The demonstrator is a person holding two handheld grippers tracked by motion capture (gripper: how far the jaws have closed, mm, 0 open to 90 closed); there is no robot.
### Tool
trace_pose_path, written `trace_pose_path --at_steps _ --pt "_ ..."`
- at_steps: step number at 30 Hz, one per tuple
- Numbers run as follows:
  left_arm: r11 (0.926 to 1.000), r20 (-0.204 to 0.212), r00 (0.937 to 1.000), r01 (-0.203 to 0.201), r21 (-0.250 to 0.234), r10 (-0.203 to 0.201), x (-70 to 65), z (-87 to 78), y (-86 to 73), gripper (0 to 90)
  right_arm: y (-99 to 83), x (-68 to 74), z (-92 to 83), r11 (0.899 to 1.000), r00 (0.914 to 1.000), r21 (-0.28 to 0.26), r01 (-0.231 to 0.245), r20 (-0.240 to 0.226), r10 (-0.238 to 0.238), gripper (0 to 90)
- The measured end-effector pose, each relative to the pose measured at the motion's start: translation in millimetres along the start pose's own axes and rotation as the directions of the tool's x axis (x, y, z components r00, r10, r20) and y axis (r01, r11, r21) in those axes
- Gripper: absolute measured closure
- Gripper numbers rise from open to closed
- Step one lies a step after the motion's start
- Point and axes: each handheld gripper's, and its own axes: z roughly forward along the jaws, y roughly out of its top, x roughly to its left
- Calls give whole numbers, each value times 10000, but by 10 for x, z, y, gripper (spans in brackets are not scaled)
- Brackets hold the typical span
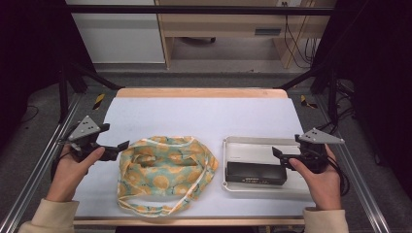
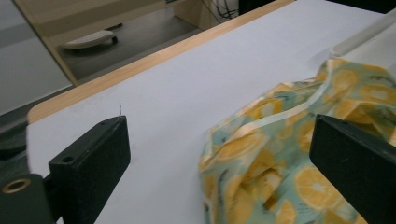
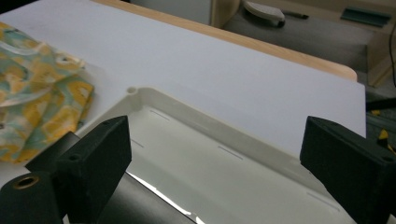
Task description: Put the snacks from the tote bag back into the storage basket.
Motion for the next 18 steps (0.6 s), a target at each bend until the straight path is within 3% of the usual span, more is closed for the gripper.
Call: trace_pose_path --at_steps 3,6,10,13,15,16,18 --pt "9994 -556 9978 351 34 -349 105 -25 -124 50 -94 -43 23 9991 9980 -4 -413 469 412 91" --pt "9977 -832 9947 631 238 -610 170 -4 -304 70 -198 -98 21 9931 9894 -327 -1126 886 1151 105" --pt "9924 -1345 9841 1206 239 -1164 232 55 -609 72 -343 -158 71 9913 9780 274 -1289 1691 1225 105" --pt "9893 -1947 9758 1179 861 -993 295 82 -748 71 -460 -191 72 9840 9651 -35 -1782 1944 1755 106" --pt "9874 -2155 9683 1440 663 -1267 325 62 -830 71 -550 -197 63 9798 9498 -182 -1993 2425 1977 108" --pt "9833 -2189 9626 1745 510 -1594 329 54 -894 71 -581 -197 58 9791 9458 -188 -2023 2554 2003 107" --pt "9809 -2311 9592 1828 662 -1631 327 49 -976 71 -667 -202 54 9768 9384 -146 -2135 2751 2092 95"
